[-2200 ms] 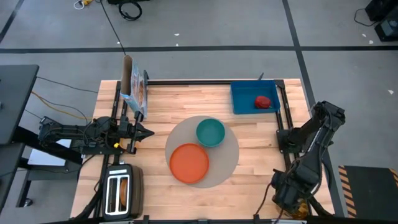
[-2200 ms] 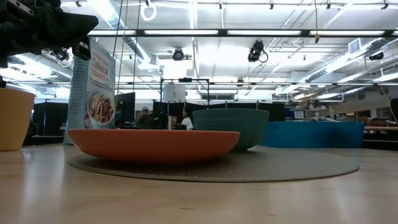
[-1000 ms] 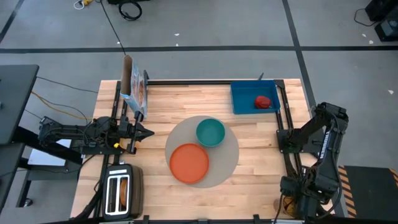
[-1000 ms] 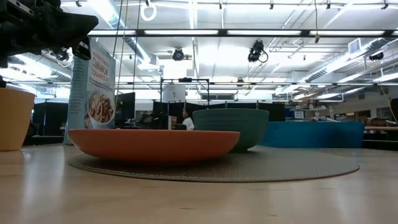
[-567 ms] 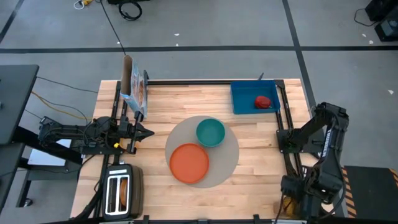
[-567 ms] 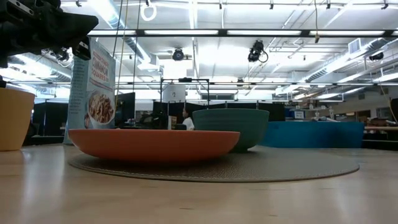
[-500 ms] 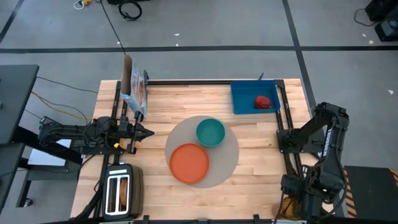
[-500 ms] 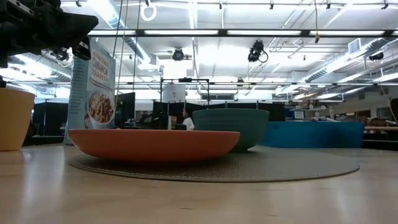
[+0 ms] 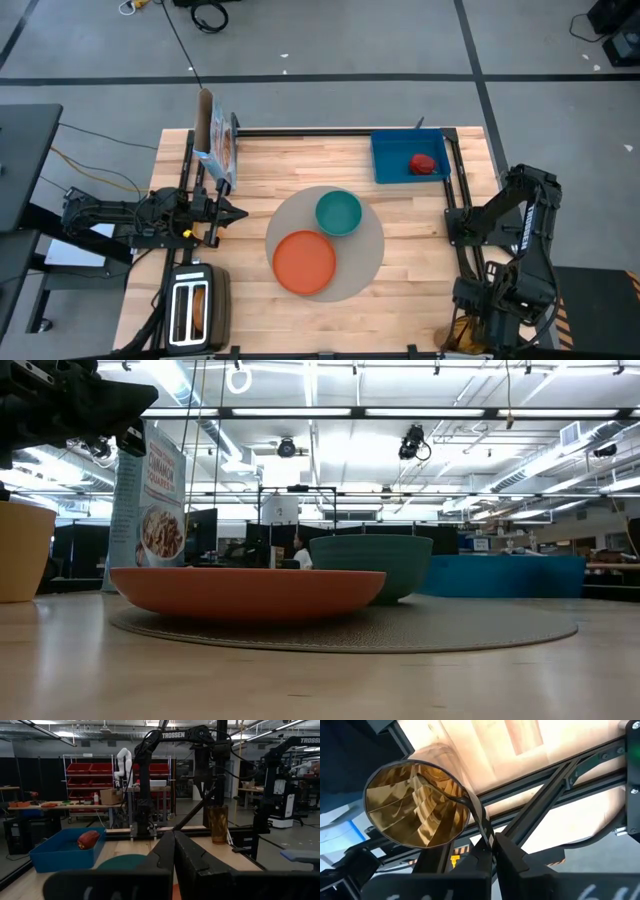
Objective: Arrange a breakfast setting
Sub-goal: Put the spoon on the middle left round table mat
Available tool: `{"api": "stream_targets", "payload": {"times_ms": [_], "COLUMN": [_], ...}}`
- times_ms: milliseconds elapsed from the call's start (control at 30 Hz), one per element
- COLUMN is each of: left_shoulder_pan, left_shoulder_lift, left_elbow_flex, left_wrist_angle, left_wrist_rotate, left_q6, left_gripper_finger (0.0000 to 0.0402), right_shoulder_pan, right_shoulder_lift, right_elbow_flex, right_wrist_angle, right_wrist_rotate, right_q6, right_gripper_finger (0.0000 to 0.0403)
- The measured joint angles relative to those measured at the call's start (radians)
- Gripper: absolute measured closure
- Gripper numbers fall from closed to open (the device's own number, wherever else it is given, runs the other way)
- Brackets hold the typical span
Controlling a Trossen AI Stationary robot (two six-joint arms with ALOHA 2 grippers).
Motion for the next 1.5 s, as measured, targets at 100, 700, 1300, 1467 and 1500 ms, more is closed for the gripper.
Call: {"api": "stream_targets", "payload": {"times_ms": [100, 700, 1300, 1467, 1500], "left_shoulder_pan": [0.0, 0.0, 0.0, 0.0, 0.0], "left_shoulder_lift": [0.0, 0.0, 0.0, 0.0, 0.0], "left_elbow_flex": [0.0, 0.0, 0.0, 0.0, 0.0], "left_wrist_angle": [0.0, 0.0, 0.0, 0.0, 0.0], "left_wrist_rotate": [0.0, 0.0, 0.0, 0.0, 0.0], "left_q6": [0.0, 0.0, 0.0, 0.0, 0.0], "left_gripper_finger": [0.0392, 0.0392, 0.0392, 0.0392, 0.0392], "right_shoulder_pan": [0.0, 0.0, 0.0, 0.0, 0.0], "right_shoulder_lift": [0.0, -0.001, -0.001, -0.033, -0.042], "right_elbow_flex": [0.0, 0.158, 0.187, 0.187, 0.187], "right_wrist_angle": [-0.005, -0.094, -0.094, -0.094, -0.094], "right_wrist_rotate": [0.0, 0.055, 0.088, 0.09, 0.094], "right_q6": [0.0, 0.059, 0.075, 0.108, 0.117], "right_gripper_finger": [0.0391, 0.0391, 0.0391, 0.0391, 0.0391]}}
